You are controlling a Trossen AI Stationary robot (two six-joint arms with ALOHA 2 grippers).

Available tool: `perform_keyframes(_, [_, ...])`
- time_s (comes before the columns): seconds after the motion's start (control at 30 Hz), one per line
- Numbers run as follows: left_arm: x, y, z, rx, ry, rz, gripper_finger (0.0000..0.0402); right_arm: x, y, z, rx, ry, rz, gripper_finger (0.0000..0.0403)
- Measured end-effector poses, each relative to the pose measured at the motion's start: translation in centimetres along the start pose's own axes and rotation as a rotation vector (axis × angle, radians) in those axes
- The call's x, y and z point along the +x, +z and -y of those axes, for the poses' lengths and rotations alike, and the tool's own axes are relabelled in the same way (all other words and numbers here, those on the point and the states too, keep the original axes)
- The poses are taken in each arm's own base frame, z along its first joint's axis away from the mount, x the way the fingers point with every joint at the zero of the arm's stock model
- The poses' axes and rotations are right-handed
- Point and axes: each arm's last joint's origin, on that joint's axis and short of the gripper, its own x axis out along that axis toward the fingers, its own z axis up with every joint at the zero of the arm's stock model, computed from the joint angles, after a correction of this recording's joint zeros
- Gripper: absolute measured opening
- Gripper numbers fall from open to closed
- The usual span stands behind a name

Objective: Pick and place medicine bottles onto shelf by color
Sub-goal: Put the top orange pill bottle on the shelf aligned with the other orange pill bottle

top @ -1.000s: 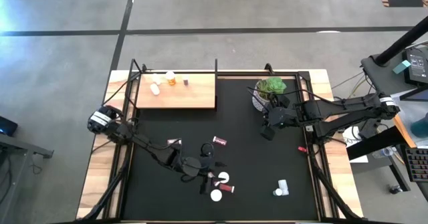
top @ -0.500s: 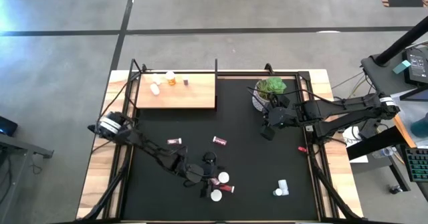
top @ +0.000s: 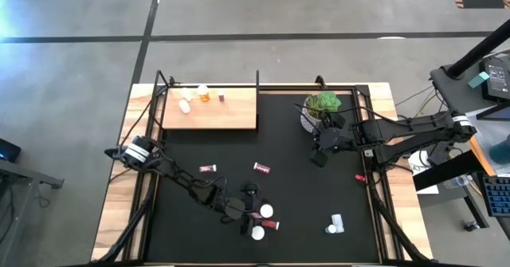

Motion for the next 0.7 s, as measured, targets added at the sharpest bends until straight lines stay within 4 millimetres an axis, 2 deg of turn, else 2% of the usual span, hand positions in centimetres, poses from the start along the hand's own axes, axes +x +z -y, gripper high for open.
perform_keyframes(0.33, [-0.1,0.3,0.0,-0.002,-0.002,0.01,0.0181,0.0,0.0,0.0,-0.001,0.0,0.0,0.0228])
perform_keyframes(0.57, [0.3,1.6,-1.1,-0.028,0.045,0.045,0.0182,0.0,0.0,0.0,0.0,0.0,0.0,0.0228])
perform_keyframes(0.7, [-0.2,4.3,-2.8,-0.072,0.118,0.124,0.0186,0.0,0.0,0.0,0.0,0.0,0.001,0.0228])
